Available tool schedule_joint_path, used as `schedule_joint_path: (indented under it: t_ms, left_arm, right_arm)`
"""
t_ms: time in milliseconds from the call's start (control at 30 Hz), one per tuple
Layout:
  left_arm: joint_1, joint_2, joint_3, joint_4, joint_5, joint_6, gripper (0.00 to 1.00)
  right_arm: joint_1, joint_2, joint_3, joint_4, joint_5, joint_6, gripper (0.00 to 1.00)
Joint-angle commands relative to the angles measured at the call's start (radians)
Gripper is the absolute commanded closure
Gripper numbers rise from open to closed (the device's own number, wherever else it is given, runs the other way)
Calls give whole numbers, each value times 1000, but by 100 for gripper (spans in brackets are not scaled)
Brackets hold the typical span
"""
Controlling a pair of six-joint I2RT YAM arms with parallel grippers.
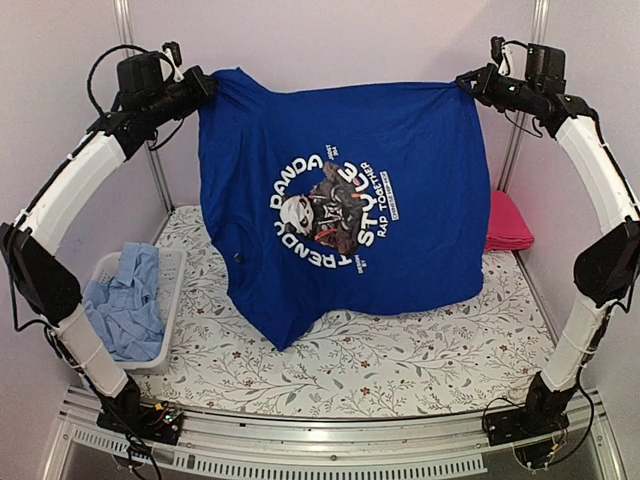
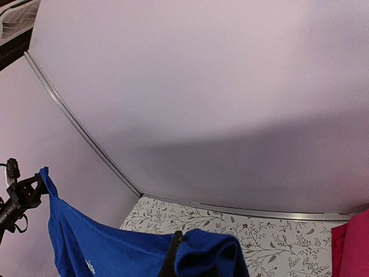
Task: Fold and stack the mixed laundry pile
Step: Flatten out the crumpled T-shirt at the center of the board.
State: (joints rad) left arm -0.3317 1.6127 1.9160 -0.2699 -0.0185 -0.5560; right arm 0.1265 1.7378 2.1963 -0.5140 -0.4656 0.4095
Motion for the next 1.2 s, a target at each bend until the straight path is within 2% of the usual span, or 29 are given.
schedule_joint_path:
  t_ms: [0, 100, 233, 300, 367, 433, 500, 600, 700, 833, 900, 933, 967, 1000, 1067, 1100, 1167]
  left_arm:
    - [79, 158, 102, 226, 138, -72, 100]
    - [118, 312, 342, 253, 236, -123, 100]
    - [130, 440, 662, 370, 287, -147, 100]
    - [137, 421, 654, 428, 296, -146, 100]
    - [144, 362, 552, 477, 304, -133, 100]
    - [146, 290, 413, 478, 302, -103, 100]
    - [146, 209, 225, 477, 303, -65, 100]
    - [143, 75, -110, 519, 314, -52, 100]
    - [120, -60, -445, 533, 343, -42, 100]
    - [10, -286, -883, 465, 267, -11, 100]
    - [-52, -387, -1039, 407, 267, -37, 100]
    - [-85, -440, -1087, 332, 253, -46, 100]
    - [-123, -510, -1128, 264, 230, -67, 100]
    - [-154, -583, -1170, 206, 214, -91, 98]
    - [-201, -732, -1219, 95, 176, -158, 37]
    - [-204, -794, -1228, 40, 151, -201, 22]
    - [-207, -900, -1234, -31, 102, -220, 14]
  right_arm:
    - [-43, 152, 140, 80, -7, 69, 100]
    - [-101, 258, 270, 164, -74, 148, 100]
    - [-201, 306, 316, 471, -175, 397, 100]
    - [-226, 304, 316, 602, -203, 482, 100]
    - [-242, 305, 316, 647, -227, 533, 100]
    - [-246, 314, 288, 624, -271, 539, 100]
    - [-241, 308, 175, 619, -334, 519, 100]
    - [-229, 240, -128, 626, -414, 456, 100]
    - [-216, 93, -504, 618, -444, 359, 100]
    - [-214, -153, -973, 492, -419, 215, 100]
    - [-214, -257, -1123, 385, -425, 151, 100]
    - [-214, -296, -1177, 324, -445, 108, 95]
    - [-215, -349, -1215, 242, -434, 75, 81]
    - [-215, -418, -1241, 150, -391, 43, 59]
    - [-211, -501, -1258, 11, -318, -11, 12]
    - [-212, -521, -1259, -26, -274, -23, 2]
    - [-212, -570, -1258, -33, -200, -9, 1]
